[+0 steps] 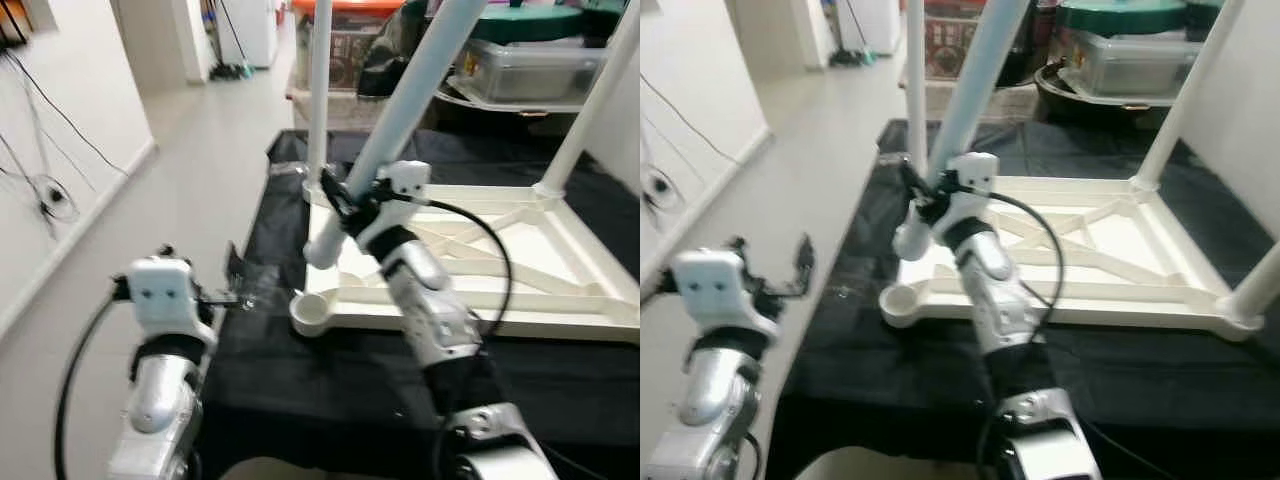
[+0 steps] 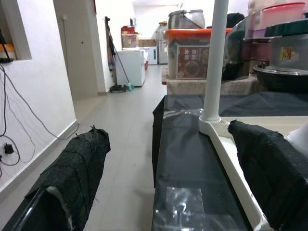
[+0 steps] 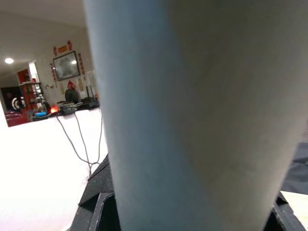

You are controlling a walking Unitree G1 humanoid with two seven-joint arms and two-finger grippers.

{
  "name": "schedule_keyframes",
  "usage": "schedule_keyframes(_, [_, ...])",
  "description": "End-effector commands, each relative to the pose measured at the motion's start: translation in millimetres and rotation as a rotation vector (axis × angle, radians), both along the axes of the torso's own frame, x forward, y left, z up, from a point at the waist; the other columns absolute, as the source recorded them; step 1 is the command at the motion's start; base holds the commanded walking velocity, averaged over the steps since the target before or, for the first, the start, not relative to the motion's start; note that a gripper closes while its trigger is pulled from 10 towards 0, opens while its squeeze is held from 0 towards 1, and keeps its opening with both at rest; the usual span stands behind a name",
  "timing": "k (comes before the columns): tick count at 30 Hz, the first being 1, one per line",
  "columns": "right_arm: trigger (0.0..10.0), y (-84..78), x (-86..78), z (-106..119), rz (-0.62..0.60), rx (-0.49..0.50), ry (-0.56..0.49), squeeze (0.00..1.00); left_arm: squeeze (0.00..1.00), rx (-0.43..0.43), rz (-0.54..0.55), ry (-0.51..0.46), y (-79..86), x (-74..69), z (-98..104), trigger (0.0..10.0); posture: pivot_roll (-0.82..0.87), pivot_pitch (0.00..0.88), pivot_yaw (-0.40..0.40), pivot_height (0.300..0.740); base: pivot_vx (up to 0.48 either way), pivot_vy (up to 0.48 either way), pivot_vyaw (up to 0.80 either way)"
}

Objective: Building children table

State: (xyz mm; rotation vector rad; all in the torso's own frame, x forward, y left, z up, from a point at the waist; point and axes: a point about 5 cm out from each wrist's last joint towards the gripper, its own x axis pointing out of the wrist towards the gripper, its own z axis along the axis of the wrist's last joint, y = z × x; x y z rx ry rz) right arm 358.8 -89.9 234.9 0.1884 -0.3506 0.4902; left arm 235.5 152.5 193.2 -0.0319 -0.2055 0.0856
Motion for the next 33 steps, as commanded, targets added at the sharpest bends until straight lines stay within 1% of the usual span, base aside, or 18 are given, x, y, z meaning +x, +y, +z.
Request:
schedule_keyframes(1, [10.0,3.4,1.3,7,0.030,0.004,-0.024,0.00,0.00,0.009,0.006,0.003,1.1,-0.9,-1,10.0,0.02,0.023,-0.014,0.740,0.000,0.000,0.00])
schedule_keyframes(4, [10.0,4.2,6.2,8,0.084,-0.012,-0.017,0.00,0.00,0.006,0.008,0.010,1.9,-3.7,-3,10.0,0.02,0.021,-0.015,0.740,0.000,0.000,0.00])
schedule_keyframes(5, [10.0,4.2,6.2,8,0.084,-0.012,-0.017,0.00,0.00,0.006,0.008,0.010,1.9,-3.7,-3,10.0,0.02,0.021,-0.015,0.740,0.000,0.000,0.00])
schedule_keyframes(9, [10.0,8.9,15.6,15,0.169,-0.032,-0.016,0.00,0.00,0.010,-0.002,0.031,-0.4,-10.6,-8,10.0,0.03,0.027,-0.022,0.740,0.000,0.000,0.00])
schedule_keyframes(11, [10.0,8.9,15.6,15,0.169,-0.032,-0.016,0.00,0.00,0.010,-0.002,0.031,-0.4,-10.6,-8,10.0,0.03,0.027,-0.022,0.740,0.000,0.000,0.00])
schedule_keyframes(12, [10.0,10.1,17.8,17,0.188,-0.035,-0.014,0.00,0.00,0.010,-0.003,0.036,-1.0,-12.6,-9,10.0,0.03,0.027,-0.022,0.740,0.000,0.000,0.00])
schedule_keyframes(14, [10.0,17.0,24.2,23,0.281,-0.045,0.001,0.00,0.00,0.004,-0.007,0.050,-2.3,-19.4,-11,10.0,0.07,0.046,-0.020,0.740,0.000,0.000,0.00])
schedule_keyframes(15, [10.0,17.0,24.2,23,0.281,-0.045,0.001,0.00,0.00,0.004,-0.007,0.050,-2.3,-19.4,-11,10.0,0.07,0.046,-0.020,0.740,0.000,0.000,0.00])
schedule_keyframes(17, [10.0,24.5,30.3,31,0.382,-0.064,0.029,0.00,0.00,-0.004,-0.024,0.058,-4.9,-23.7,-11,10.0,0.10,0.074,-0.016,0.740,0.000,0.000,0.00])
schedule_keyframes(19, [10.0,26.8,33.4,38,0.439,-0.067,0.039,0.00,0.00,-0.009,-0.042,0.059,-8.3,-26.0,-9,10.0,0.11,0.094,-0.027,0.740,0.000,0.000,0.00])
schedule_keyframes(24, [10.0,27.2,35.2,43,0.481,-0.065,0.041,0.00,0.00,-0.013,-0.051,0.058,-10.2,-27.5,-7,10.0,0.11,0.094,-0.027,0.740,0.000,0.000,0.00])
schedule_keyframes(25, [10.0,26.5,35.3,46,0.529,-0.080,0.041,0.00,0.00,-0.023,-0.063,0.060,-13.2,-30.7,-7,10.0,0.12,0.131,-0.044,0.740,0.000,0.000,0.00])
schedule_keyframes(26, [10.0,26.5,35.3,46,0.529,-0.080,0.041,0.00,0.00,-0.023,-0.063,0.060,-13.2,-30.7,-7,10.0,0.12,0.131,-0.044,0.740,0.000,0.000,0.00])
schedule_keyframes(27, [10.0,24.8,33.7,49,0.613,-0.111,0.040,0.00,0.00,-0.038,-0.076,0.068,-16.7,-34.1,-8,10.0,0.12,0.146,-0.048,0.740,0.000,0.000,0.00])
schedule_keyframes(29, [10.0,24.8,33.7,49,0.613,-0.111,0.040,0.00,0.00,-0.038,-0.076,0.068,-16.7,-34.1,-8,10.0,0.12,0.146,-0.048,0.740,0.000,0.000,0.00])
schedule_keyframes(31, [10.0,17.0,29.4,49,0.772,-0.176,0.046,0.00,0.00,-0.056,-0.113,0.088,-25.7,-42.1,-10,10.0,0.13,0.174,-0.051,0.740,0.000,0.000,0.00])
schedule_keyframes(32, [10.0,17.0,29.4,49,0.772,-0.176,0.046,0.00,0.00,-0.056,-0.113,0.088,-25.7,-42.1,-10,10.0,0.13,0.174,-0.051,0.740,0.000,0.000,0.00])
schedule_keyframes(33, [10.0,12.4,28.1,46,0.826,-0.208,0.053,0.00,0.00,-0.060,-0.130,0.098,-29.3,-45.8,-11,10.0,0.14,0.186,-0.052,0.740,0.000,0.000,0.00])
